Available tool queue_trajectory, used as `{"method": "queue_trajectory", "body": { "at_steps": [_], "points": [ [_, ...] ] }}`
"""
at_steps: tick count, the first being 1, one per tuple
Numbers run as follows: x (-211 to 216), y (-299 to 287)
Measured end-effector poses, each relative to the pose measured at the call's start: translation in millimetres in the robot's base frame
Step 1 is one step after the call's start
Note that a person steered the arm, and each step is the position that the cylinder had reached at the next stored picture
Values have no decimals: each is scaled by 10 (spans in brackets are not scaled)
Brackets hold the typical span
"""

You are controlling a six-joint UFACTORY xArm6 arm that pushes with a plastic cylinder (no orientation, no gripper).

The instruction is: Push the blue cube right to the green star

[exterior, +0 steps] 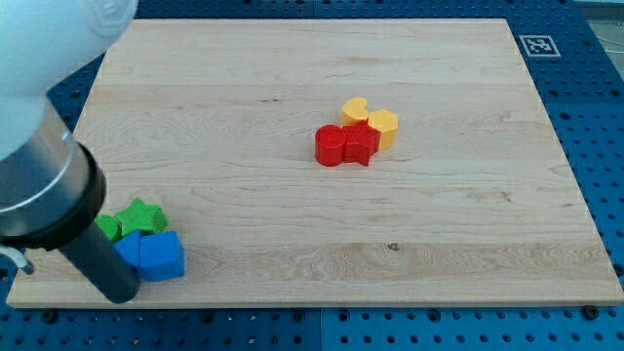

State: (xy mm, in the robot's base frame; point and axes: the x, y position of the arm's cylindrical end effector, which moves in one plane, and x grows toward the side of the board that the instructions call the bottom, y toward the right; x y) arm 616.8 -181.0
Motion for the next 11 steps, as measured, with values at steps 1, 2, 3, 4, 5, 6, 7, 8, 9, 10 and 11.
{"method": "queue_trajectory", "body": {
  "at_steps": [1, 2, 3, 4, 5, 6, 7, 8, 9, 10, 11],
  "points": [
    [-56, 127],
    [-210, 136],
    [-216, 287],
    [-215, 676],
    [-237, 938],
    [-366, 938],
    [-480, 817],
    [-517, 751],
    [-517, 658],
    [-592, 504],
    [-858, 423]
  ]
}}
